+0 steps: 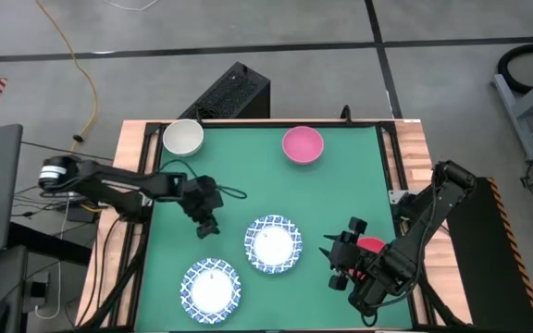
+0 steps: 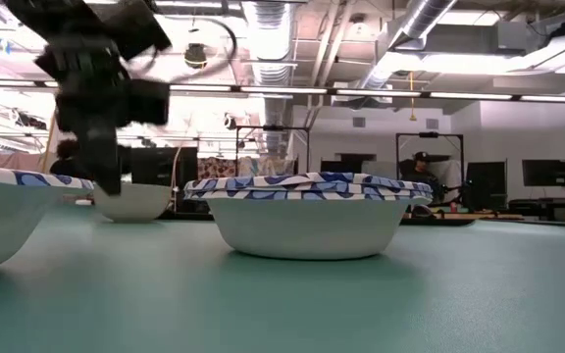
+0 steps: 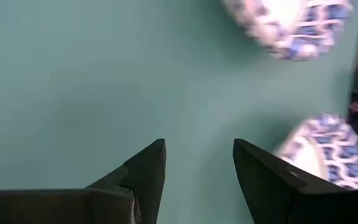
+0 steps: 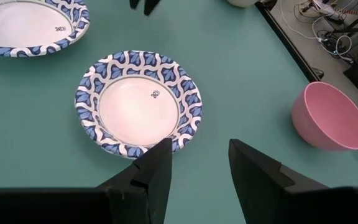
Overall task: Nest bowls inside each other
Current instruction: Stack the white with blue patterned bowl on top of the white with blue patterned bowl
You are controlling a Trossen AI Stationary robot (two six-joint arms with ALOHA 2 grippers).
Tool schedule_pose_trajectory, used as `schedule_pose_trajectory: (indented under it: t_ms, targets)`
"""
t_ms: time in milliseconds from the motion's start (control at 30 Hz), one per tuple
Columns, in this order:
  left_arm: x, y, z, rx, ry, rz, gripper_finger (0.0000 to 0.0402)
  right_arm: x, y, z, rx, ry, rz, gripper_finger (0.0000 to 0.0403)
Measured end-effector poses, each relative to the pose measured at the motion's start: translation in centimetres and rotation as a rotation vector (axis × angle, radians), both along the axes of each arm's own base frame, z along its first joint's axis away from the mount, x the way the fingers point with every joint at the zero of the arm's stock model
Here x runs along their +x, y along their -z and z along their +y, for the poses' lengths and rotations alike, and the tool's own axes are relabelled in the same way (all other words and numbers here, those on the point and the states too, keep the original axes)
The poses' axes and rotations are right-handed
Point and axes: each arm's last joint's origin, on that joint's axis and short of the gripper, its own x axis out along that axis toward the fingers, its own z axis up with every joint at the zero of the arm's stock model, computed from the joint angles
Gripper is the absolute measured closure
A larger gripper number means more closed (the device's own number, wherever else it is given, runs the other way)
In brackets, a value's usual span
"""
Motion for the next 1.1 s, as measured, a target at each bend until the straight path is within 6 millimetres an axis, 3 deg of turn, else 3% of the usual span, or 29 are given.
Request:
schedule_pose_trajectory:
  t_ms: [233, 567, 1100]
  targets:
    - [-2.2, -1.9, -3.2, 0.015, 0.043, 0.012, 0.0223, 0.1, 0.0, 0.1, 0.009, 0.0, -0.008, 0.0223]
    - [-2.9, -1.1, -7.2, -0.008, 0.093, 0.104, 0.0223, 0.2, -0.1, 0.2, 0.023, 0.0, -0.022, 0.0223]
    - [-2.8, 0.5, -8.9, 0.005, 0.143, 0.142, 0.0223, 0.3, -0.1, 0.3, 0.035, 0.001, -0.033, 0.0223]
